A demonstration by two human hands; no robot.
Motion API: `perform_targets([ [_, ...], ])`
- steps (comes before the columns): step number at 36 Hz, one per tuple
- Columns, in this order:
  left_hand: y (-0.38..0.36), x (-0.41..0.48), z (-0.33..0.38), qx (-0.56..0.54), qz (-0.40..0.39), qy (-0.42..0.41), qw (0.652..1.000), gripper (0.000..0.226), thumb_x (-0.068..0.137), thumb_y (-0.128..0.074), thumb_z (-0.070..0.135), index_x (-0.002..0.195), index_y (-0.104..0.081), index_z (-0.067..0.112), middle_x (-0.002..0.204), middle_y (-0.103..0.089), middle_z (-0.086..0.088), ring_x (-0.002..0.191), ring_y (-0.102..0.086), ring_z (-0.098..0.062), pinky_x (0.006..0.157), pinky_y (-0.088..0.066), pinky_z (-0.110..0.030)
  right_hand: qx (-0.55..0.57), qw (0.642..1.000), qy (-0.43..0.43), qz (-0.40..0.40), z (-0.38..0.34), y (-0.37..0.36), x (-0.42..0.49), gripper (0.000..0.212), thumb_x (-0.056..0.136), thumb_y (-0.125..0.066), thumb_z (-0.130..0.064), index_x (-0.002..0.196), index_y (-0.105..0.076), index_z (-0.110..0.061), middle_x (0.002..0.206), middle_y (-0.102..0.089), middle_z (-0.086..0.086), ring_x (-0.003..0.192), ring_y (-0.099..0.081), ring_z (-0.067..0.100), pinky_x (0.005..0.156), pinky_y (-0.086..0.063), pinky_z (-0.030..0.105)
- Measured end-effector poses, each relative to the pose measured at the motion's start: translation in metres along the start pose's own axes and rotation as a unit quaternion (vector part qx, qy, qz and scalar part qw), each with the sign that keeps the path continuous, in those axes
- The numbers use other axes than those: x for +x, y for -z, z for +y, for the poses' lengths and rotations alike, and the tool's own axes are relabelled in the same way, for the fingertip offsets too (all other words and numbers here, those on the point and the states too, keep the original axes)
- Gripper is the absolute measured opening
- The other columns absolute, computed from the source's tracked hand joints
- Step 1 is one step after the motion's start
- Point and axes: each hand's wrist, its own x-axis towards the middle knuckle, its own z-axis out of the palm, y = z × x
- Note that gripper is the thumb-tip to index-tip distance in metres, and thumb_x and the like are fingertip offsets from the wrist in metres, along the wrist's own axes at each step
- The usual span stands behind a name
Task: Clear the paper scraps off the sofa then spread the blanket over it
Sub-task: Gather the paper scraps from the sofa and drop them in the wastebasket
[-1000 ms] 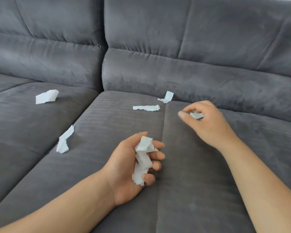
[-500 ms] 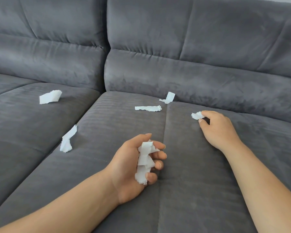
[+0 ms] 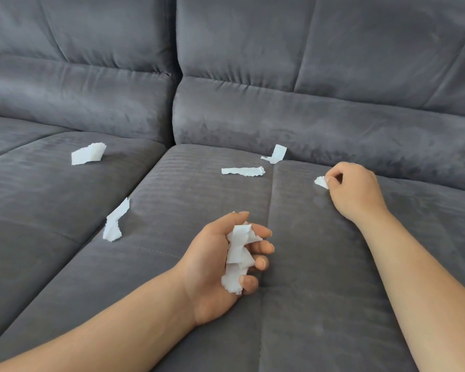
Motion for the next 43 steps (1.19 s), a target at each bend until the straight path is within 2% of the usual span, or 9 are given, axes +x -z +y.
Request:
perform_targets([
  [5,0.0,-0.001,-0.001,-0.009,0.004,-0.003,1.0,0.033,0.093,-0.056,0.038,0.087,-0.072,0.009,0.076,-0.064,-0.008,0.054,-0.054,-0.016,0.036,-0.034,-0.019,0.21,0.978,0.013,0.0,-0.03,0.022,-0.013,0.018,0.095,-0.06,-0.016,0.08,-0.068,-0.024,0.082,-0.07,-0.011,0.079,-0.063,0.01,0.077,-0.048,0.035],
  [9,0.0,-0.001,0.001,-0.042,0.013,-0.01,0.999,0.036,0.094,-0.055,0.041,0.095,-0.074,0.011,0.083,-0.069,-0.011,0.054,-0.058,-0.019,0.036,-0.036,-0.019,0.348,0.901,0.147,-0.215,-0.086,0.057,-0.043,0.009,0.083,-0.07,-0.036,0.084,-0.076,-0.03,0.083,-0.076,-0.009,0.075,-0.066,-0.001,0.071,-0.051,0.02],
  [15,0.001,-0.004,0.003,-0.087,-0.025,-0.01,0.996,0.043,0.099,-0.046,0.044,0.101,-0.077,0.014,0.087,-0.069,-0.009,0.061,-0.062,-0.02,0.038,-0.041,-0.02,0.266,0.848,0.231,-0.396,-0.12,0.051,-0.074,0.011,0.094,-0.07,-0.021,0.089,-0.079,-0.026,0.09,-0.078,-0.006,0.083,-0.071,0.005,0.078,-0.053,0.021],
  [23,0.001,-0.003,0.002,-0.075,0.012,-0.015,0.997,0.032,0.098,-0.05,0.033,0.103,-0.07,0.009,0.079,-0.069,-0.01,0.054,-0.059,-0.018,0.039,-0.036,-0.018,0.217,0.96,0.06,-0.167,-0.097,0.015,-0.01,0.011,0.092,-0.068,-0.032,0.093,-0.078,-0.036,0.104,-0.075,-0.014,0.098,-0.067,0.002,0.082,-0.048,0.024],
  [28,0.005,-0.002,0.005,-0.091,0.016,-0.013,0.996,0.031,0.099,-0.05,0.033,0.097,-0.069,0.009,0.076,-0.067,-0.01,0.052,-0.059,-0.018,0.039,-0.037,-0.017,0.034,0.976,0.078,-0.201,-0.093,-0.047,0.036,0.021,0.093,-0.055,-0.012,0.095,-0.074,-0.005,0.108,-0.067,0.002,0.115,-0.057,0.026,0.083,-0.041,0.034],
  [32,0.006,0.0,0.004,-0.093,0.022,-0.014,0.995,0.031,0.101,-0.048,0.031,0.095,-0.069,0.009,0.072,-0.067,-0.009,0.051,-0.059,-0.017,0.04,-0.036,-0.016,-0.013,0.984,0.054,-0.169,-0.087,-0.064,0.041,0.03,0.093,-0.045,-0.02,0.101,-0.069,-0.005,0.106,-0.069,0.007,0.113,-0.054,0.034,0.096,-0.047,0.045],
  [35,0.006,-0.001,0.005,-0.086,0.024,-0.016,0.996,0.03,0.101,-0.047,0.029,0.097,-0.07,0.01,0.075,-0.066,-0.009,0.052,-0.059,-0.018,0.041,-0.035,-0.016,-0.019,0.985,0.047,-0.165,-0.087,-0.065,0.038,0.029,0.088,-0.042,-0.022,0.087,-0.064,-0.004,0.091,-0.066,0.01,0.105,-0.054,0.036,0.081,-0.044,0.041],
  [40,0.004,-0.005,0.008,-0.096,0.033,-0.028,0.994,0.025,0.099,-0.049,0.026,0.103,-0.069,0.011,0.075,-0.065,-0.01,0.054,-0.061,-0.02,0.042,-0.035,-0.016,0.254,0.966,-0.023,-0.044,-0.099,-0.037,0.007,0.035,0.088,-0.054,-0.004,0.102,-0.08,-0.022,0.116,-0.075,0.0,0.095,-0.066,0.002,0.081,-0.048,0.021],
  [43,0.006,-0.007,0.015,-0.091,0.041,-0.05,0.994,0.021,0.095,-0.054,0.023,0.102,-0.07,0.011,0.08,-0.069,-0.011,0.059,-0.067,-0.022,0.042,-0.038,-0.018,0.417,0.892,0.042,-0.169,-0.117,0.001,-0.025,0.027,0.078,-0.057,-0.01,0.082,-0.082,-0.018,0.099,-0.079,0.005,0.096,-0.07,0.014,0.081,-0.052,0.029],
])
